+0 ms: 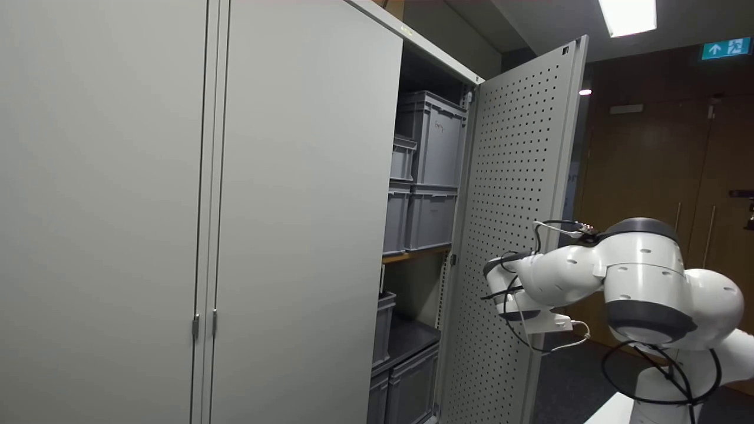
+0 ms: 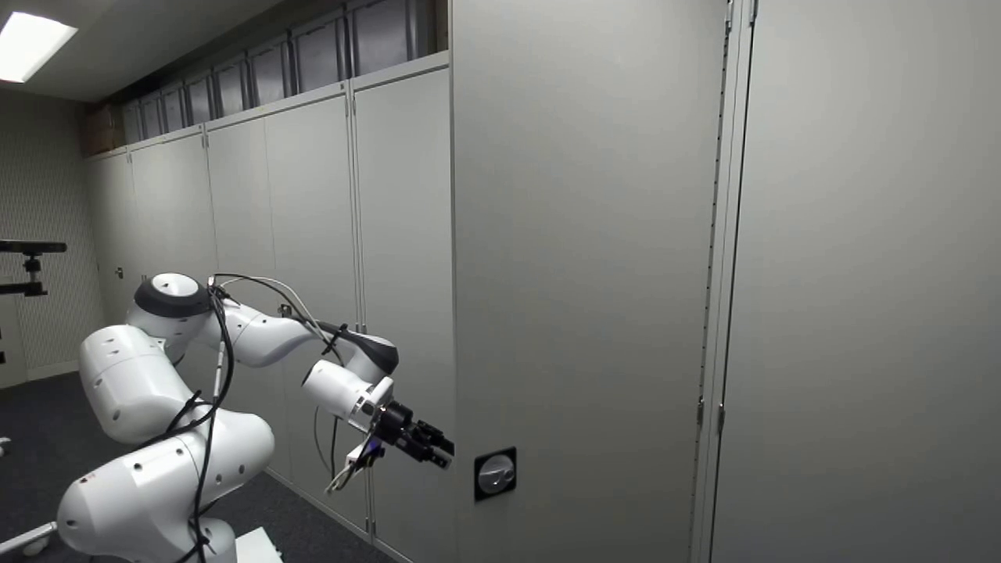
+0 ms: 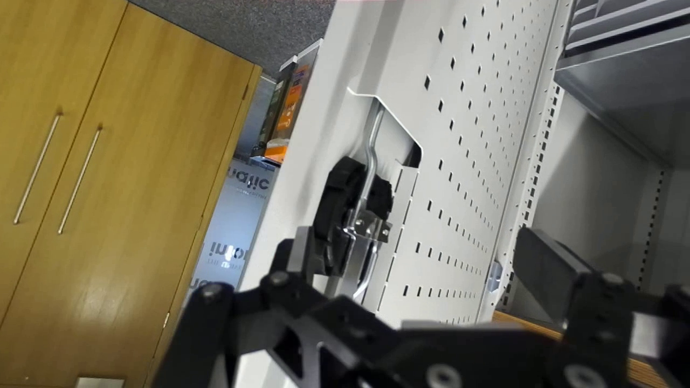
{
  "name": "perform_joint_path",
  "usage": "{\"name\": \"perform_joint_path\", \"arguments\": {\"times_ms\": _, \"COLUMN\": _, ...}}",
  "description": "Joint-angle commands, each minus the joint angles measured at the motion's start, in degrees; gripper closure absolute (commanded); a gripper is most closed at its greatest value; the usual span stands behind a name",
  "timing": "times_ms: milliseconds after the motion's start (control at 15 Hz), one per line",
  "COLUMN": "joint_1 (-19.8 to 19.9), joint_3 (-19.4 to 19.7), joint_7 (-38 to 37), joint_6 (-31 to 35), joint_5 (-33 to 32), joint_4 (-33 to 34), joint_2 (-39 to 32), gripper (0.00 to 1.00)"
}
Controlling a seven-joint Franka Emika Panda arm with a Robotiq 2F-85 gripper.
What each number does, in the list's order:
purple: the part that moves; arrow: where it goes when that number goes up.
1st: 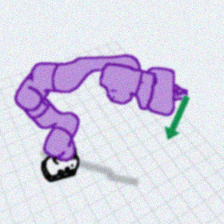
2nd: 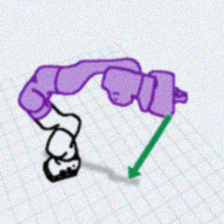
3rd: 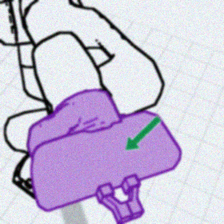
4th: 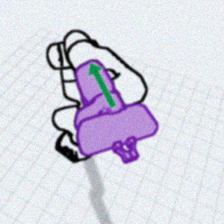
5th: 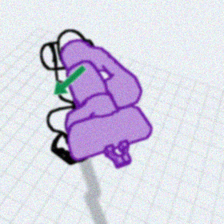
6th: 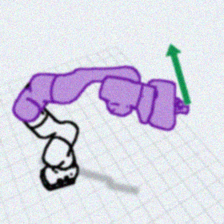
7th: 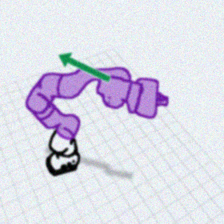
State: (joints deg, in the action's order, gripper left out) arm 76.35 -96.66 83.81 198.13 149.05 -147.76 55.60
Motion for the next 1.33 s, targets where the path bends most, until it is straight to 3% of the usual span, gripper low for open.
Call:
{"name": "perform_joint_path", "arguments": {"times_ms": 0, "joint_1": -1.12, "joint_3": 1.49, "joint_7": 0.82, "joint_6": 0.00, "joint_5": 0.00, "joint_4": 1.38, "joint_2": -0.98, "gripper": 0.00}}
{"name": "perform_joint_path", "arguments": {"times_ms": 533, "joint_1": -0.08, "joint_3": 4.50, "joint_7": 4.62, "joint_6": 0.00, "joint_5": 0.39, "joint_4": 6.55, "joint_2": 2.90, "gripper": 0.00}}
{"name": "perform_joint_path", "arguments": {"times_ms": 1000, "joint_1": 0.97, "joint_3": 9.89, "joint_7": 9.84, "joint_6": 0.00, "joint_5": 0.33, "joint_4": 10.99, "joint_2": 3.18, "gripper": 0.00}}
{"name": "perform_joint_path", "arguments": {"times_ms": 1267, "joint_1": 4.44, "joint_3": 11.86, "joint_7": 7.97, "joint_6": 0.00, "joint_5": 0.16, "joint_4": 12.28, "joint_2": 2.72, "gripper": 0.00}}
